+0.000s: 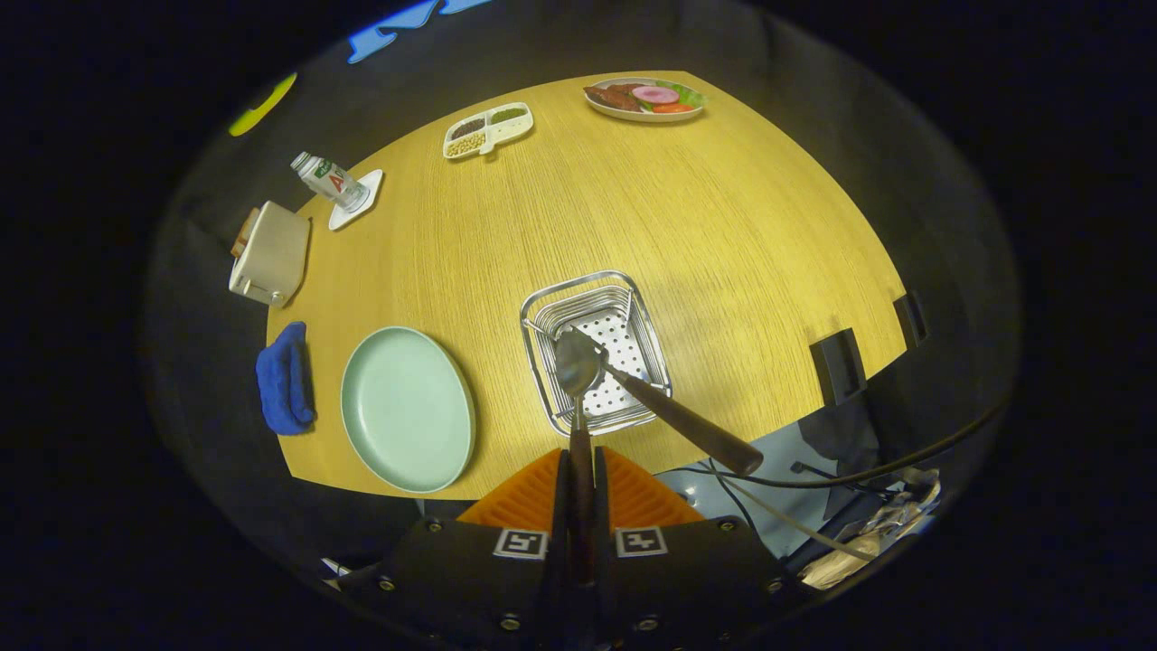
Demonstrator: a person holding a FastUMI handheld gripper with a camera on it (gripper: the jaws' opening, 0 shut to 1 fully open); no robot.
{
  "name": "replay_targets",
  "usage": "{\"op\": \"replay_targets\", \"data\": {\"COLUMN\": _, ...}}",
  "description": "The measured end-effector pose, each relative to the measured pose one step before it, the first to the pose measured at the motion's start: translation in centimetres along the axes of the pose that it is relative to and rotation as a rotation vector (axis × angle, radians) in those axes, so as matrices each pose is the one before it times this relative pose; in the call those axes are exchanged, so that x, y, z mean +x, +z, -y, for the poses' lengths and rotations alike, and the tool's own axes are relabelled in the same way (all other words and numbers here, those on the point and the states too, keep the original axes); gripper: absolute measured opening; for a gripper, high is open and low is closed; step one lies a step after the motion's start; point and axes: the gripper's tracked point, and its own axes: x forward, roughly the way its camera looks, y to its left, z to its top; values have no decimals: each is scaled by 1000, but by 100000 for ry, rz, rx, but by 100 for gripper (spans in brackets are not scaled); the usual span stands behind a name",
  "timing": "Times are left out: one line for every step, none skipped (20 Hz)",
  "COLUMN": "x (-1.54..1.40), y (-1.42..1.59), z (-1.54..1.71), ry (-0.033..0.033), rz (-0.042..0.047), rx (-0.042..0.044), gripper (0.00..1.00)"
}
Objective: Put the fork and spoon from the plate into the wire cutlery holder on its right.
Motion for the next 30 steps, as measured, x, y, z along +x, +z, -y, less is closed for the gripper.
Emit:
{"op": "replay_targets", "data": {"x": -289, "y": 308, "z": 331, "ry": -1874, "rz": 1740, "rx": -354, "gripper": 24}}
{"op": "replay_targets", "data": {"x": -349, "y": 398, "z": 30, "ry": -92, "rz": 1758, "rx": -634, "gripper": 34}}
{"op": "replay_targets", "data": {"x": -308, "y": 319, "z": -65, "ry": 289, "rz": 1512, "rx": -124, "gripper": 37}}
{"op": "replay_targets", "data": {"x": -276, "y": 324, "z": -30, "ry": 205, "rz": 1364, "rx": 465, "gripper": 37}}
{"op": "replay_targets", "data": {"x": -181, "y": 211, "z": -25, "ry": 200, "rz": 1249, "rx": 458, "gripper": 37}}
{"op": "replay_targets", "data": {"x": -198, "y": 280, "z": 32, "ry": -116, "rz": 1237, "rx": 281, "gripper": 37}}
{"op": "replay_targets", "data": {"x": -222, "y": 292, "z": 31, "ry": -60, "rz": 1434, "rx": 59, "gripper": 37}}
{"op": "replay_targets", "data": {"x": -201, "y": 291, "z": -62, "ry": 122, "rz": 1422, "rx": 132, "gripper": 37}}
{"op": "replay_targets", "data": {"x": -176, "y": 265, "z": -61, "ry": 141, "rz": 1175, "rx": 193, "gripper": 37}}
{"op": "replay_targets", "data": {"x": -183, "y": 385, "z": -79, "ry": 201, "rz": 1641, "rx": 452, "gripper": 37}}
{"op": "replay_targets", "data": {"x": -247, "y": 299, "z": -24, "ry": 305, "rz": 1525, "rx": 338, "gripper": 37}}
{"op": "replay_targets", "data": {"x": -111, "y": -535, "z": 364, "ry": 33, "rz": 1291, "rx": 11, "gripper": 37}}
{"op": "replay_targets", "data": {"x": -140, "y": 135, "z": 19, "ry": -55, "rz": 936, "rx": -310, "gripper": 37}}
{"op": "replay_targets", "data": {"x": -171, "y": 329, "z": -9, "ry": -6, "rz": 1134, "rx": -121, "gripper": 37}}
{"op": "replay_targets", "data": {"x": -174, "y": 301, "z": -98, "ry": 289, "rz": 1344, "rx": 160, "gripper": 37}}
{"op": "replay_targets", "data": {"x": -299, "y": 504, "z": -173, "ry": 764, "rz": 2150, "rx": 557, "gripper": 37}}
{"op": "replay_targets", "data": {"x": -290, "y": 800, "z": -327, "ry": 1218, "rz": 3428, "rx": 859, "gripper": 37}}
{"op": "replay_targets", "data": {"x": -225, "y": 646, "z": -184, "ry": 716, "rz": 2709, "rx": 398, "gripper": 37}}
{"op": "replay_targets", "data": {"x": -173, "y": 688, "z": 23, "ry": 20, "rz": 2931, "rx": 49, "gripper": 37}}
{"op": "replay_targets", "data": {"x": -270, "y": 614, "z": -56, "ry": -176, "rz": 2183, "rx": -366, "gripper": 37}}
{"op": "replay_targets", "data": {"x": -207, "y": 503, "z": -28, "ry": -57, "rz": 1580, "rx": -584, "gripper": 37}}
{"op": "replay_targets", "data": {"x": -305, "y": 606, "z": -18, "ry": -274, "rz": 1938, "rx": -451, "gripper": 37}}
{"op": "replay_targets", "data": {"x": -295, "y": 792, "z": -27, "ry": -328, "rz": 2598, "rx": -1079, "gripper": 37}}
{"op": "replay_targets", "data": {"x": -270, "y": 975, "z": -37, "ry": -440, "rz": 3972, "rx": -1130, "gripper": 37}}
{"op": "replay_targets", "data": {"x": -477, "y": 1237, "z": -137, "ry": -332, "rz": 5234, "rx": -1186, "gripper": 37}}
{"op": "replay_targets", "data": {"x": -502, "y": 1549, "z": -42, "ry": -855, "rz": 6806, "rx": -1211, "gripper": 37}}
{"op": "replay_targets", "data": {"x": -560, "y": 1357, "z": -97, "ry": -1024, "rz": 6385, "rx": -1528, "gripper": 37}}
{"op": "replay_targets", "data": {"x": -594, "y": 1432, "z": -70, "ry": -1229, "rz": 6373, "rx": -1594, "gripper": 37}}
{"op": "replay_targets", "data": {"x": -615, "y": 1595, "z": -58, "ry": -815, "rz": 6609, "rx": -1417, "gripper": 37}}
{"op": "replay_targets", "data": {"x": -529, "y": 1616, "z": -179, "ry": -672, "rz": 6393, "rx": -1208, "gripper": 37}}
